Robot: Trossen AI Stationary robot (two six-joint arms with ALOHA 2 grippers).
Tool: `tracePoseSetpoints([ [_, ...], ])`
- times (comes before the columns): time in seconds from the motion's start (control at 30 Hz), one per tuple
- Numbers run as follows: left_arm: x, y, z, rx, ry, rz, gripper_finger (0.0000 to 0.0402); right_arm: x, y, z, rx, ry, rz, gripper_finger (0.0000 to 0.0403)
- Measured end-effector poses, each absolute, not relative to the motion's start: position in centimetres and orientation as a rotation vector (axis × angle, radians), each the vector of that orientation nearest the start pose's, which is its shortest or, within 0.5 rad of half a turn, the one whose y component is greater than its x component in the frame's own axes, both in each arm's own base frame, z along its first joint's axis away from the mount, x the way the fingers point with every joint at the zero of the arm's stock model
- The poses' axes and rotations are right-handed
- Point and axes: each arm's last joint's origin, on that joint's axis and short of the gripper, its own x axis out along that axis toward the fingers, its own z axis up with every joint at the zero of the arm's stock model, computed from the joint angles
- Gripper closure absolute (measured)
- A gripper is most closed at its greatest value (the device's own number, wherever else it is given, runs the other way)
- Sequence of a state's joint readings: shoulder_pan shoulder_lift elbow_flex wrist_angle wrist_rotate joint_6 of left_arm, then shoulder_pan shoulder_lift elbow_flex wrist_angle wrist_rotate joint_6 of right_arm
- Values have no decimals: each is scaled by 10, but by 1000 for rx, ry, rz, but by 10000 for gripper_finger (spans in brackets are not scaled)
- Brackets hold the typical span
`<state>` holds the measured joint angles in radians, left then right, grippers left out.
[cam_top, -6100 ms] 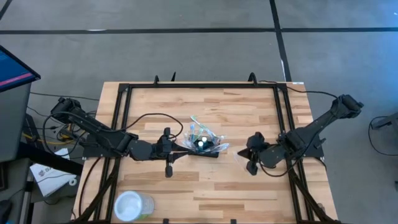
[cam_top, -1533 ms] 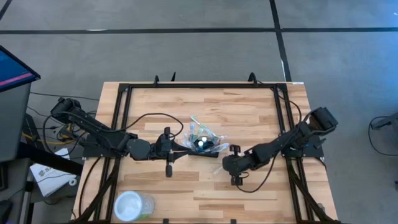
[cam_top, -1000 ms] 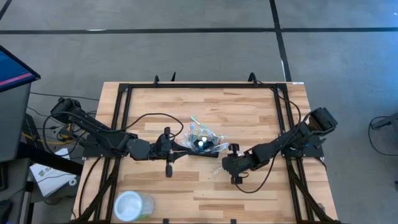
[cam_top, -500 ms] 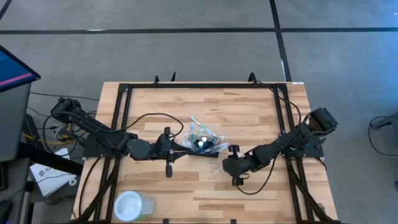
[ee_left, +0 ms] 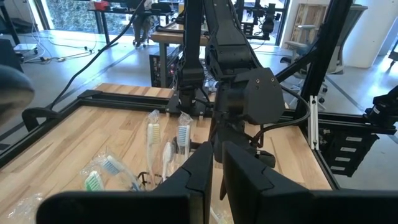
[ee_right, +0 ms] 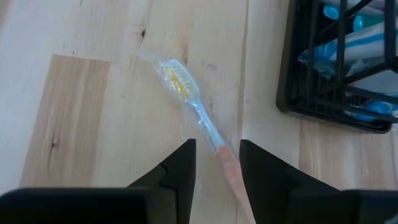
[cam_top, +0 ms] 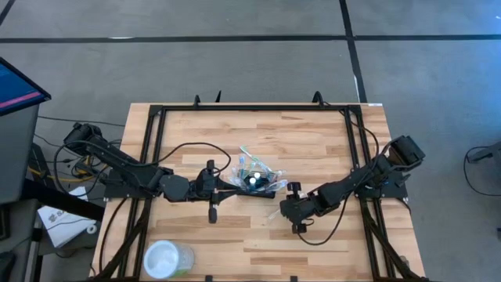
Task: Pick & Place toothbrushing station
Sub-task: Put the orange toothbrush into the wire organizer
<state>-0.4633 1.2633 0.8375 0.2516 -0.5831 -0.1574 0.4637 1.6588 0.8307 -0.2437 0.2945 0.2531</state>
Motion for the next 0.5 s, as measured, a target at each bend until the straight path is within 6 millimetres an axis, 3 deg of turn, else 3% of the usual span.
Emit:
tracePoseSetpoints([
  [0.3, 256, -110, 293, -70, 141, 131, 372, 271, 126, 143, -174, 993, 12, 214],
  [0.5, 256, -110, 293, -71, 140, 131, 372, 271, 130, 144, -175, 980, 27, 200],
])
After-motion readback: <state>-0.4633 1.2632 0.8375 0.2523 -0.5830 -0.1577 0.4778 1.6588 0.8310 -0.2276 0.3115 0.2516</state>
